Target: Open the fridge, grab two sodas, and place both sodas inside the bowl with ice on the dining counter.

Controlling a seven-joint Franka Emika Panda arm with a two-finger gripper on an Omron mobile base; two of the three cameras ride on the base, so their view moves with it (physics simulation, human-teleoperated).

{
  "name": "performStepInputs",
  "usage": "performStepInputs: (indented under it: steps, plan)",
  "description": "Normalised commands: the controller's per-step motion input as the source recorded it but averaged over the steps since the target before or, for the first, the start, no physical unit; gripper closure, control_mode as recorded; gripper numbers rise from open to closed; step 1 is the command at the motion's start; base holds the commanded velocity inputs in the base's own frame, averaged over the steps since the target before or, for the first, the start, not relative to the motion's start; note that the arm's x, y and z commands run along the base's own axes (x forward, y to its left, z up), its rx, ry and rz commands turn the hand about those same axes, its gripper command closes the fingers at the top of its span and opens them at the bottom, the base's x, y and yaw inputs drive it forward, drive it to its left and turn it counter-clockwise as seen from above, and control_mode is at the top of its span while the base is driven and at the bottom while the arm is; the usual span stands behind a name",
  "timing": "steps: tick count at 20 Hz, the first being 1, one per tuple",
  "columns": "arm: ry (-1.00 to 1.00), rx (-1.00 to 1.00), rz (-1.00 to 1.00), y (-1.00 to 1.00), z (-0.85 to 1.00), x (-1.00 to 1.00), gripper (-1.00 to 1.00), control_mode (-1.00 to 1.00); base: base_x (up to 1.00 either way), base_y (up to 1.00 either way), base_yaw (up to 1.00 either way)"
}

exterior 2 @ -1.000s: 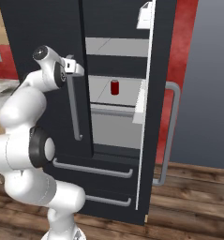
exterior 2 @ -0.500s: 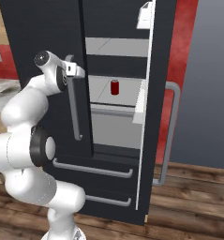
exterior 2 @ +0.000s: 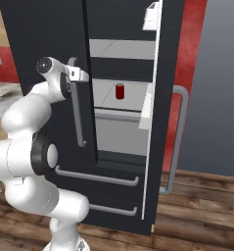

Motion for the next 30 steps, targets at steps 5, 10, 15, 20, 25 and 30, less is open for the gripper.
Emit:
performStepInputs:
  steps: [5,10,15,20,25,30]
  plan:
    - [-0.05,0.06,0.05,0.14,0.0,-0.04,1.0,-1.0,0.0,0.0,0.0]
    - [-0.09,0.06,0.1,0.38,-0.01,-0.45,1.0,-1.0,0.0,0.0,0.0]
    - [-0.08,0.04,0.11,0.52,0.0,-0.71,1.0,-1.0,0.0,0.0,0.0]
    - [-0.02,0.0,0.1,0.57,0.0,-0.95,1.0,-1.0,0.0,0.0,0.0]
    - [0.0,0.0,0.11,0.62,-0.02,-1.0,1.0,-1.0,0.0,0.0,0.0]
    - [0.0,0.0,0.11,0.73,-0.02,-0.99,-1.0,-1.0,0.0,0.0,0.0]
